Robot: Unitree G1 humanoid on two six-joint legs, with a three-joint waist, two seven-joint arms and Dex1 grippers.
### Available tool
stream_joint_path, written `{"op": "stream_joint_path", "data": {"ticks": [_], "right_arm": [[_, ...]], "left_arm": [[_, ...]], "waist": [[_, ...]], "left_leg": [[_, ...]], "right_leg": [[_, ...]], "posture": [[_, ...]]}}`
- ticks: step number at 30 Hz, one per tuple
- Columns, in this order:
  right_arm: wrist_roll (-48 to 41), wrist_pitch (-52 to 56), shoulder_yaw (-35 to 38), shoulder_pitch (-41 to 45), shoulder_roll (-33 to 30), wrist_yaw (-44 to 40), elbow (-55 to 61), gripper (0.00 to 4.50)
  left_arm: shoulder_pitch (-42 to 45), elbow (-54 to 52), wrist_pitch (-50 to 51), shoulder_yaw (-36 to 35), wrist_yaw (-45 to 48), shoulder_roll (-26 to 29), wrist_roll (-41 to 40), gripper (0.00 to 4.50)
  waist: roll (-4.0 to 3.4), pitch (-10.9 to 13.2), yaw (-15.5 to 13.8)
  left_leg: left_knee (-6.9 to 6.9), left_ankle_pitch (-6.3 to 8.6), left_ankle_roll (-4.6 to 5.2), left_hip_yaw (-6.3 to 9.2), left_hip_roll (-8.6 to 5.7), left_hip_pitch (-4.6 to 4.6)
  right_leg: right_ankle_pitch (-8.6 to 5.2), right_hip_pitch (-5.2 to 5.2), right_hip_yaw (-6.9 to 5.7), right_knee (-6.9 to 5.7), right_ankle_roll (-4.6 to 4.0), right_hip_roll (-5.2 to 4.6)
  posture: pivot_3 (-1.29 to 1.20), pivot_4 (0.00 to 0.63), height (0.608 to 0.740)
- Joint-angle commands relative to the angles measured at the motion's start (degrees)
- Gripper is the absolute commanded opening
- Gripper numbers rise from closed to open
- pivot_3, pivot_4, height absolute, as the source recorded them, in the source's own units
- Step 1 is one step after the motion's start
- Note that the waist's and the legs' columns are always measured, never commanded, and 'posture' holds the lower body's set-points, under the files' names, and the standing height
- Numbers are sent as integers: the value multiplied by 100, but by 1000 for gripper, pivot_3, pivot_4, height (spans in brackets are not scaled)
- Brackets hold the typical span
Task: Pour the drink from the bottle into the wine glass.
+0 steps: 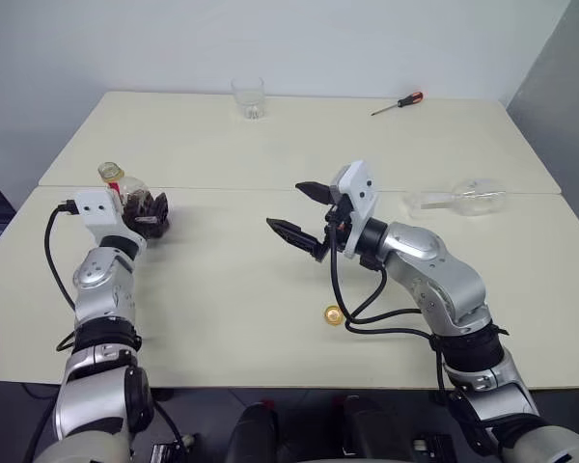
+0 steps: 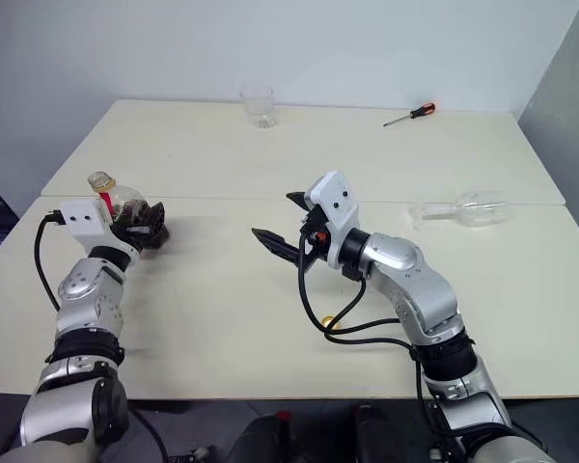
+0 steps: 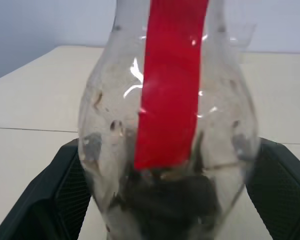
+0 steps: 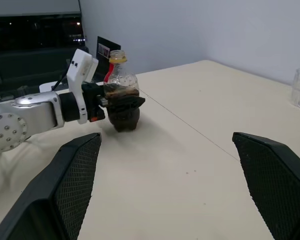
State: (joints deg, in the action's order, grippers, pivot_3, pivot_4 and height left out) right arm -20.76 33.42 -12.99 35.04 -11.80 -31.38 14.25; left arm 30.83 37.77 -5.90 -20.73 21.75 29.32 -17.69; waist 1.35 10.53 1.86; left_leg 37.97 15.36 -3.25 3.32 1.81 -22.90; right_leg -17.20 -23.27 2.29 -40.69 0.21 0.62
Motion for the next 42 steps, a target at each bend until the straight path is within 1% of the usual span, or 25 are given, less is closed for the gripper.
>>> {"op": "stream_joint_path", "data": {"ticks": [1,8,13,17,20,23,24,25,29,31,33,37,42], "right_arm": [[2,-151,93,122,44,-39,83,4500],[-18,-177,66,40,77,-78,108,4500],[-10,-195,42,-137,61,-86,182,4500],[-4,-126,71,-301,-3,-66,305,4500],[-28,27,223,-533,-135,61,501,4500],[-76,250,403,-769,-277,225,733,4500],[-58,322,463,-853,-339,292,802,4500],[-21,377,508,-933,-400,359,867,4500],[56,666,810,-1218,-499,802,1083,4500],[80,772,947,-1330,-510,995,1170,4500],[88,865,1111,-1434,-512,1172,1243,4500],[-97,1194,1755,-1570,-164,1763,1282,4500],[-298,1406,2399,-1493,196,2250,1059,4500]], "left_arm": [[-301,-1154,408,-166,-197,8,-204,4461],[-1389,-3400,1529,-528,-869,-37,-476,4461],[-2129,-4706,2193,-782,-1305,-182,-667,4461],[-2630,-5534,2704,-857,-1500,-347,-896,4461],[-3033,-6381,3339,-517,-1398,-495,-1371,4461],[-3076,-6954,3760,-74,-1196,-430,-1637,4461],[-3042,-7118,3820,153,-1058,-324,-1598,4461],[-2999,-7245,3865,335,-942,-245,-1576,4461],[-2693,-7565,4203,790,-688,-242,-1987,4461],[-2688,-7754,4309,1012,-515,-205,-2111,4461],[-2754,-7900,4396,1078,-388,-170,-2280,4461],[-2920,-7959,4444,1162,126,69,-2513,4461],[-2787,-7683,4304,1271,837,358,-2536,4461]], "waist": [[0,0,-2],[0,0,3],[1,0,-3],[2,-1,-14],[3,-2,-17],[4,-3,-33],[4,-3,-34],[5,-3,-33],[5,-3,-17],[5,-3,0],[4,-3,13],[5,-3,10],[3,-2,0]], "left_leg": [[1,0,0,1,0,0],[-1,0,0,10,0,2],[-1,0,0,23,-4,5],[0,0,0,30,-6,4],[0,0,-1,30,-8,4],[0,0,-1,33,-11,2],[1,-1,-2,33,-12,4],[1,-1,-2,30,-13,4],[-1,-1,-3,9,-14,7],[-3,-1,-3,-3,-14,9],[-6,-1,-3,-12,-14,11],[-8,-1,-3,-12,-13,14],[-7,-1,-3,-16,-19,14]], "right_leg": [[0,0,-1,-2,0,-1],[0,0,4,-1,0,-7],[-1,2,5,-2,0,-11],[-1,5,3,0,1,-12],[-1,6,3,1,2,-14],[-1,9,-1,5,2,-14],[-1,11,-3,4,2,-14],[-2,11,-2,2,2,-13],[-2,11,3,1,1,-2],[-2,9,9,1,1,3],[-2,8,16,3,0,11],[-4,6,16,1,-3,20],[-5,6,18,1,-3,25]], "posture": [[0,150,740],[0,150,740],[0,150,740],[0,150,740],[0,150,740],[0,150,740],[0,150,740],[0,150,740],[0,150,740],[0,150,740],[0,150,740],[0,150,740],[0,150,740]]}}
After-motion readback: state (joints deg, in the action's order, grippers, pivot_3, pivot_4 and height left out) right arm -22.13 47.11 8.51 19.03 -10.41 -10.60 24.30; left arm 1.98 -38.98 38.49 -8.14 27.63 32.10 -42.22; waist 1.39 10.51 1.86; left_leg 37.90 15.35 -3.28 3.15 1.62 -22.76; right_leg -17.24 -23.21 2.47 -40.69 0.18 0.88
